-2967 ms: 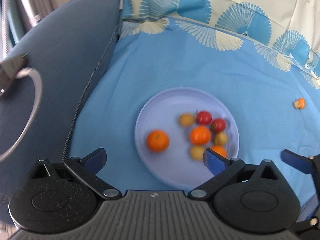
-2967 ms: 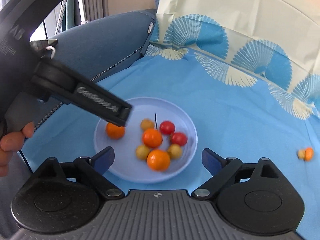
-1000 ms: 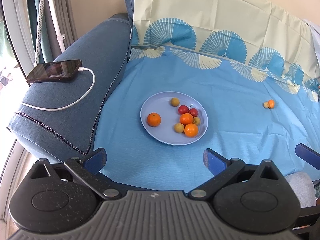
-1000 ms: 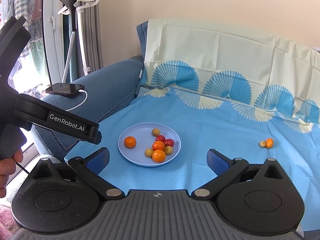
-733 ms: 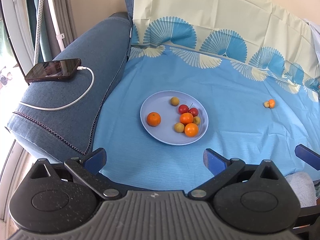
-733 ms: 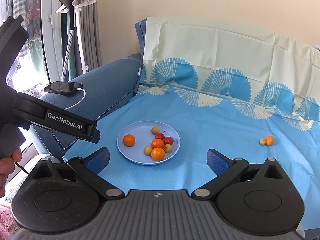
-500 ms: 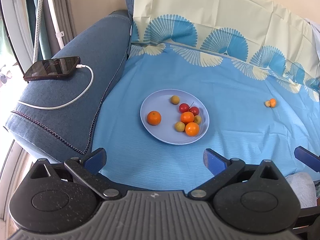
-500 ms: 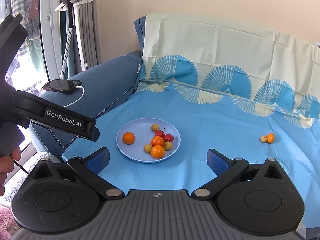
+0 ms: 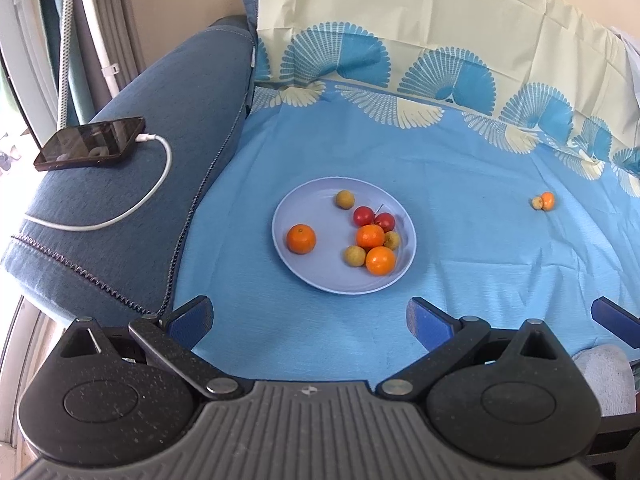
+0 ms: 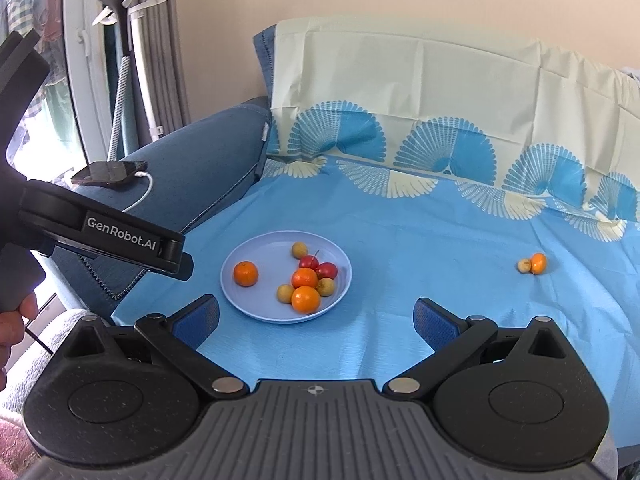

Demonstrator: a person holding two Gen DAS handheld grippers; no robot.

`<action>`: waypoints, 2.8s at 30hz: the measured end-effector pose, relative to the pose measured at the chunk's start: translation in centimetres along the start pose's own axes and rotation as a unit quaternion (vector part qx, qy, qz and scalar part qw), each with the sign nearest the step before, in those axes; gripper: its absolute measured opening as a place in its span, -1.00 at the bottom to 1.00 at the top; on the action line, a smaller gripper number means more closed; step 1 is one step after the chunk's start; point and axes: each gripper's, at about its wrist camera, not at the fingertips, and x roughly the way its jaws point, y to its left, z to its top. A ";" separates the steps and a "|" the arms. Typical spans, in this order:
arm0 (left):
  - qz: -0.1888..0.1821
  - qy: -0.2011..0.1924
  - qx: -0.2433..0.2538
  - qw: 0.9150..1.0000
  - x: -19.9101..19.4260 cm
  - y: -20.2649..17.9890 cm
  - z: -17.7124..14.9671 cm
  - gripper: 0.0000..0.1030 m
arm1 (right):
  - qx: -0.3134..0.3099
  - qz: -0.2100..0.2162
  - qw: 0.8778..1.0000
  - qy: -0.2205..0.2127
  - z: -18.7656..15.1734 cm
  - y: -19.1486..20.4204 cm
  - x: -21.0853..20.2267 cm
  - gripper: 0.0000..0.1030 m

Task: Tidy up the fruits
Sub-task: 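Withdraw both tools from the plate and hold above the sheet, then grasp the longan with the left tool while the right tool grasps the mandarin, then carry longan and mandarin to the plate and open both tools to release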

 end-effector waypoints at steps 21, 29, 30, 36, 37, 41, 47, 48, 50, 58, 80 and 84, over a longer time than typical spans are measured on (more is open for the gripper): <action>-0.075 0.041 0.116 0.990 9.2 -17.1 8.3 0.99 | 0.123 -0.188 0.974 -0.020 -0.7 -19.0 1.9 0.99; -0.138 0.044 0.221 0.964 20.0 -31.2 12.4 0.99 | 0.179 -0.260 0.949 -0.005 -1.5 -31.0 5.9 0.99; -0.143 0.044 0.234 0.961 21.4 -32.8 12.7 0.99 | 0.184 -0.263 0.947 -0.001 -1.7 -32.3 6.5 0.99; -0.142 0.055 0.302 0.941 30.2 -41.1 13.4 0.99 | 0.198 -0.266 0.943 0.032 -2.8 -38.2 12.1 0.99; -0.141 0.058 0.311 0.938 31.3 -41.8 13.4 0.95 | 0.202 -0.266 0.942 0.037 -3.0 -38.9 12.9 0.99; -0.159 0.066 0.336 0.926 33.9 -44.0 13.3 0.81 | 0.211 -0.254 0.943 0.053 -3.5 -41.0 16.2 0.99; -0.180 0.054 0.338 0.922 34.5 -43.7 13.7 -0.46 | 0.185 -0.247 0.949 0.062 -3.3 -42.0 20.5 0.99; -0.180 0.057 0.330 0.925 34.6 -43.3 14.0 -0.46 | 0.179 -0.248 0.950 0.062 -3.2 -42.0 21.1 0.99; -0.174 0.056 0.316 0.931 34.6 -42.1 14.5 -0.46 | 0.171 -0.242 0.953 0.060 -2.9 -41.9 21.8 0.99; -0.128 0.070 0.240 0.960 33.6 -34.0 16.1 -0.46 | 0.103 -0.171 0.978 0.065 -0.8 -38.6 28.4 0.99; -0.084 0.057 0.146 0.984 14.8 -18.1 9.5 -0.45 | 0.036 -0.151 0.987 0.044 1.4 -25.0 17.3 -0.22; -0.071 0.050 0.127 0.988 11.3 -14.0 8.0 -0.45 | 0.019 -0.109 0.994 0.020 3.0 -19.7 14.1 -0.21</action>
